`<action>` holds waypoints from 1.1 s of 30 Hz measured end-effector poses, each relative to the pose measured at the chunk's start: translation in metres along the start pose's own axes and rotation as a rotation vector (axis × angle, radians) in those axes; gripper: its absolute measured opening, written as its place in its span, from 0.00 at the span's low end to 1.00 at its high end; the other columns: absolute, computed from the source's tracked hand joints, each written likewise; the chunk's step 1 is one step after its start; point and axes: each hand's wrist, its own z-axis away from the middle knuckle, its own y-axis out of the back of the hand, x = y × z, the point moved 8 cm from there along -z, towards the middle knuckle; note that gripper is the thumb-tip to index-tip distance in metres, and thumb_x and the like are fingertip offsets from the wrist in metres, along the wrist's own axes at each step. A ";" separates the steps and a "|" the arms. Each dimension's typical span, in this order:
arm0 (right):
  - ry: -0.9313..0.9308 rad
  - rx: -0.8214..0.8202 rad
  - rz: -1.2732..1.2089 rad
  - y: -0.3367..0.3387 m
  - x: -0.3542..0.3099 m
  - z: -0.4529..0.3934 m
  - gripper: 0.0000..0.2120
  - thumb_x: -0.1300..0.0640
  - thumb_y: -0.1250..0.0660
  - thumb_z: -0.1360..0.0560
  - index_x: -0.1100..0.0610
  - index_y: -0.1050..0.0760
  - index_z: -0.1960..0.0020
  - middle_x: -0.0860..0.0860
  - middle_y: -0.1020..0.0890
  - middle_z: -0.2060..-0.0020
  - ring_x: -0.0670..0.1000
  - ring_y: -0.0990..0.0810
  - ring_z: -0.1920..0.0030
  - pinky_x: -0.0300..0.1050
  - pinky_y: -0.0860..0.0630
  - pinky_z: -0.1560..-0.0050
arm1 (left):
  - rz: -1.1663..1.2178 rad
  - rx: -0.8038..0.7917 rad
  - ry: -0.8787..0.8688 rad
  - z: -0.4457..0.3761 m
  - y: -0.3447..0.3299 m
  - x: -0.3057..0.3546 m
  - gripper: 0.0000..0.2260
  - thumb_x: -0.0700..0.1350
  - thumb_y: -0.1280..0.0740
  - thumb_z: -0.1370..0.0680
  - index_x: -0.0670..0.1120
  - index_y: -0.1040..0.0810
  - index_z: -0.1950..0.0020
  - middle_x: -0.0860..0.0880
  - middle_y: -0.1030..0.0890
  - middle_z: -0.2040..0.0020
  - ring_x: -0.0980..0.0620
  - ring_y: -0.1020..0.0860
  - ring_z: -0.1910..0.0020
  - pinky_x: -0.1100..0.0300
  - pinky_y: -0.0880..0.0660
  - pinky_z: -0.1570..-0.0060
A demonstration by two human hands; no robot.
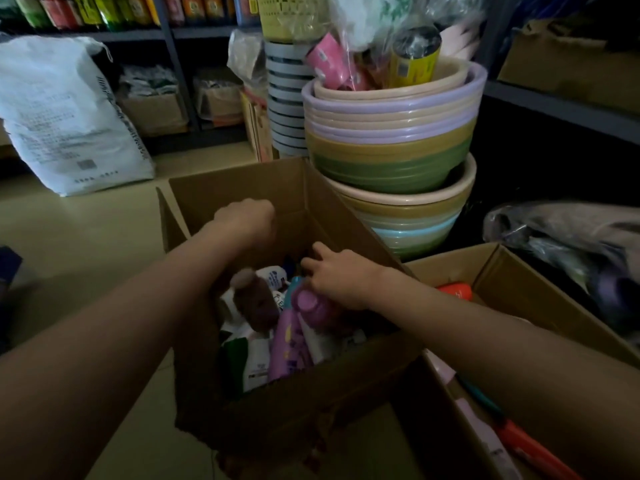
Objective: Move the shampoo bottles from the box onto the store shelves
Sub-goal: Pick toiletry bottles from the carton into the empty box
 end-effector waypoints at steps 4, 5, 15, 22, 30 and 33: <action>-0.147 0.176 -0.093 0.029 0.045 0.019 0.13 0.57 0.42 0.22 0.58 0.27 0.39 0.56 0.26 0.41 0.57 0.27 0.39 0.50 0.28 0.49 | 0.169 0.120 -0.135 0.001 0.040 0.054 0.06 0.44 0.37 0.23 0.46 0.21 0.50 0.47 0.20 0.53 0.47 0.22 0.54 0.53 0.24 0.55; -0.175 0.224 -0.124 0.037 0.058 0.028 0.13 0.57 0.42 0.22 0.58 0.26 0.41 0.56 0.24 0.42 0.58 0.25 0.41 0.50 0.28 0.50 | 0.204 0.166 -0.191 0.005 0.048 0.073 0.07 0.44 0.37 0.23 0.46 0.20 0.51 0.47 0.19 0.53 0.47 0.21 0.54 0.53 0.25 0.54; -0.780 0.135 -0.546 -0.075 0.173 0.241 0.07 0.62 0.38 0.26 0.59 0.23 0.61 0.59 0.19 0.59 0.58 0.20 0.56 0.48 0.29 0.56 | 0.404 0.274 -0.659 0.072 0.027 0.281 0.09 0.42 0.38 0.25 0.46 0.19 0.53 0.44 0.17 0.54 0.44 0.19 0.53 0.53 0.23 0.51; -0.761 -0.629 -0.718 -0.274 0.079 0.288 0.22 0.55 0.36 0.24 0.59 0.33 0.32 0.55 0.29 0.34 0.55 0.28 0.36 0.43 0.33 0.40 | 0.073 -0.099 -0.791 0.082 -0.123 0.367 0.11 0.44 0.40 0.21 0.41 0.24 0.42 0.41 0.21 0.44 0.41 0.23 0.45 0.54 0.28 0.53; -0.702 -0.722 -0.453 -0.359 0.028 0.288 0.15 0.56 0.42 0.20 0.59 0.29 0.36 0.56 0.23 0.39 0.56 0.23 0.40 0.50 0.24 0.43 | -0.056 -0.402 -0.740 0.058 -0.219 0.363 0.12 0.42 0.38 0.23 0.42 0.24 0.41 0.44 0.22 0.42 0.46 0.24 0.42 0.57 0.29 0.43; -0.763 -0.706 -0.523 -0.362 0.029 0.287 0.17 0.52 0.38 0.23 0.57 0.28 0.37 0.54 0.22 0.41 0.55 0.23 0.41 0.48 0.24 0.44 | -0.050 -0.524 -0.679 0.054 -0.241 0.356 0.14 0.43 0.37 0.23 0.43 0.27 0.37 0.44 0.25 0.38 0.46 0.26 0.39 0.58 0.31 0.43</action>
